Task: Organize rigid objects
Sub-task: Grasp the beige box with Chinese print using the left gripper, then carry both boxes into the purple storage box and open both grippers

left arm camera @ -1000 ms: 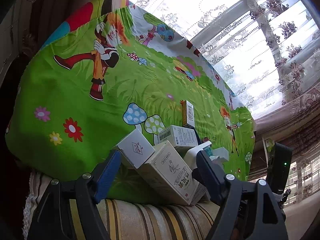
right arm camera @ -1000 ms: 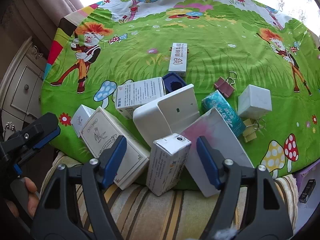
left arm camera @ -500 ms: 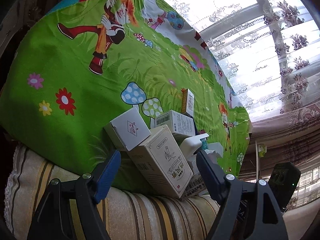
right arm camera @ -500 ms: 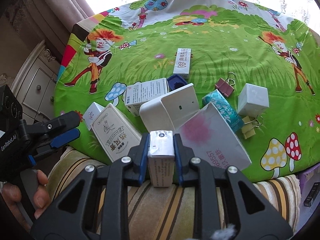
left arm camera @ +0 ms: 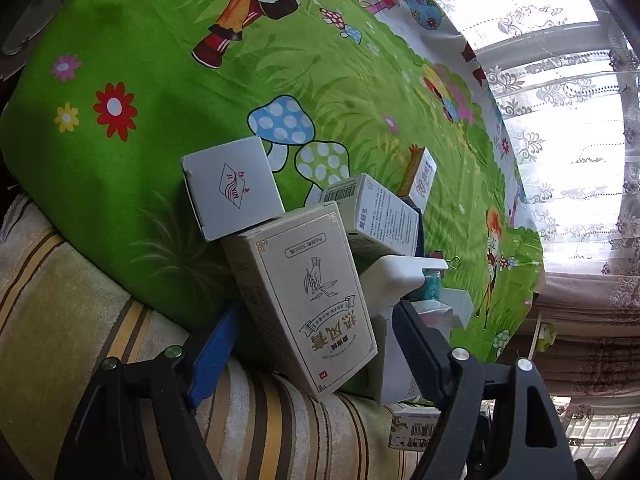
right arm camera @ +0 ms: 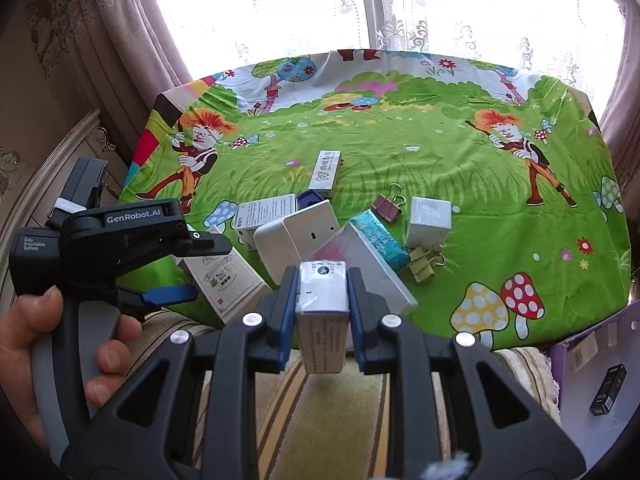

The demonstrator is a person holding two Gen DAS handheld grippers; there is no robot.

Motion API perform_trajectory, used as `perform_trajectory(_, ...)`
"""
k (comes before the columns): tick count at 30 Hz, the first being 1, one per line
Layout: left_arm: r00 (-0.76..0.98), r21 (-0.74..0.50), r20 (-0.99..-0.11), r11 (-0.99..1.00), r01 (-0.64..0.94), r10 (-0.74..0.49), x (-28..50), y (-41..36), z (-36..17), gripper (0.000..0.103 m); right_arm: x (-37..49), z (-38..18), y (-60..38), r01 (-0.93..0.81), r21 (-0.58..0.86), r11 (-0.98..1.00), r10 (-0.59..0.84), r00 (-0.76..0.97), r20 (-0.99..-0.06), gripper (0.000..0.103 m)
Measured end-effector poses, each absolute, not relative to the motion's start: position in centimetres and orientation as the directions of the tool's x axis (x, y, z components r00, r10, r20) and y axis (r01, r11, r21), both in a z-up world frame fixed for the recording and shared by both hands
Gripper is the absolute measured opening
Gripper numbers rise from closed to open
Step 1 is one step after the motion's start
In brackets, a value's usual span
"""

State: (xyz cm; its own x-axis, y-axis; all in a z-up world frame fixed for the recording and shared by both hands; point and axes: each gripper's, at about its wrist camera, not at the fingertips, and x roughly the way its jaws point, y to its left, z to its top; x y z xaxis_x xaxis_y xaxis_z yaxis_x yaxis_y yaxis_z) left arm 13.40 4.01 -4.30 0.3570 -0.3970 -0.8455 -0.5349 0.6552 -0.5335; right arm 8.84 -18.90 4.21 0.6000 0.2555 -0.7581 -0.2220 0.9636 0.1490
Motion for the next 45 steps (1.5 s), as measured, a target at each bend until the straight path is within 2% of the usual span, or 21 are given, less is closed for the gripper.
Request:
perform_trajectory(4, 0.328, -0.455, -0.890, 0.670, -0.587, -0.317, 14.2, 3.1, -4.7, 0.079, 7.4, 4.7, -20.8, -0.204, 0.150, 0.967, 0.247, 0.627, -0.739, 0.028)
perform_trajectory(9, 0.290, -0.400, -0.916, 0.686, -0.608, -0.277, 15.2, 2.4, -5.3, 0.078, 6.2, 5.1, -22.7, -0.181, 0.171, 0.968, 0.249, 0.649, -0.719, 0.028)
perform_trajectory(11, 0.283, -0.391, -0.920, 0.689, -0.611, -0.271, 15.1, 2.6, -5.7, 0.070, 5.8, 5.3, -23.4, -0.173, 0.182, 0.968, 0.251, 0.654, -0.714, 0.028)
perform_trajectory(18, 0.356, -0.466, -0.883, 0.659, -0.590, -0.306, 12.9, 3.0, -4.2, 0.055, 4.7, 5.7, -24.9, -0.163, 0.203, 0.966, 0.259, 0.664, -0.701, 0.028)
perform_trajectory(26, 0.452, -0.529, -0.836, 0.677, -0.512, -0.312, 10.6, 2.1, -1.6, 0.054, 3.7, 6.0, -26.8, -0.135, 0.211, 0.968, 0.246, 0.673, -0.697, 0.028)
perform_trajectory(34, 0.492, -0.606, -0.770, 0.708, -0.364, -0.406, 9.1, -2.5, 1.2, 0.054, 2.3, 6.0, -30.7, -0.056, 0.242, 0.969, 0.214, 0.682, -0.699, 0.028)
perform_trajectory(38, 0.469, -0.688, -0.702, 0.680, -0.252, -0.536, 8.4, -6.6, 1.8, 0.054, 1.3, 6.1, -33.2, 0.003, 0.244, 0.970, 0.175, 0.691, -0.702, 0.028)
perform_trajectory(45, 0.306, -0.796, -0.593, 0.601, -0.079, -0.745, 7.6, -14.5, 1.3, 0.054, -0.6, 6.0, -38.0, 0.111, 0.248, 0.962, 0.102, 0.699, -0.708, 0.028)
